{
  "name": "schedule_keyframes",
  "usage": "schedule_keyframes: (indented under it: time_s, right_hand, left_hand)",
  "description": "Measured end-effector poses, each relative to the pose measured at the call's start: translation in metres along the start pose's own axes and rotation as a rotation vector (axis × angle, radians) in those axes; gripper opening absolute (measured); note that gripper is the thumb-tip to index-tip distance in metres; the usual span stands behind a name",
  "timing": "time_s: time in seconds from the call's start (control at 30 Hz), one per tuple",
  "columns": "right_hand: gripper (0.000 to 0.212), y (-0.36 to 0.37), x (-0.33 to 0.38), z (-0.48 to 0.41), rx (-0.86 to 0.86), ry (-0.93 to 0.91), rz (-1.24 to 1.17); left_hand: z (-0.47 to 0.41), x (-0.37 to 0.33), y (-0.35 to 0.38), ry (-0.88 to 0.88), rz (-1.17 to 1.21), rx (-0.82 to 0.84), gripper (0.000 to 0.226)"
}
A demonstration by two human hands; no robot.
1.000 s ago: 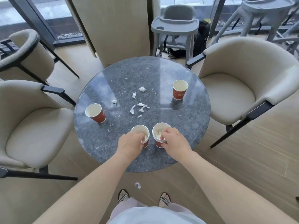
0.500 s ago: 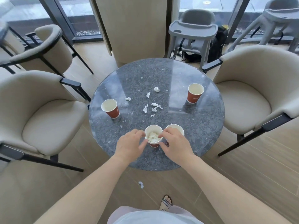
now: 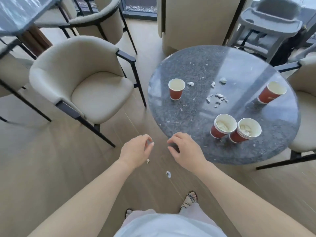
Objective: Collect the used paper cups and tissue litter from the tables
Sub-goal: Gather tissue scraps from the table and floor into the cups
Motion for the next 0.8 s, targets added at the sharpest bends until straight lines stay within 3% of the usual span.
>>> schedule_keyframes:
  time_s: [0.4, 0.6, 0.8]
  right_hand:
    - [0.017, 0.123, 0.080, 0.002, 0.044, 0.061, -0.009]
    - [0.021, 0.205, 0.044, 0.009, 0.201, 0.045, 0.014]
    - [0.023, 0.287, -0.023, 0.000, 0.175, 0.033, 0.018]
  left_hand:
    - [0.042, 0.127, -0.006, 0.003, -0.031, 0.040, 0.026]
    - [0.031, 0.173, 0.056, -0.007, -0.099, 0.080, 0.030]
    - [0.003, 0.206, 0.157, -0.028, -0.063, 0.058, 0.031]
Point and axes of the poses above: each hand's wrist, its own z-axis away from the middle knuckle, its own y-axis out of the palm, x = y × z, the point moved 10 cm from there along -z, towards the middle knuckle, and after that the axes turned 4 degrees about -x, right-handed, at the moved point
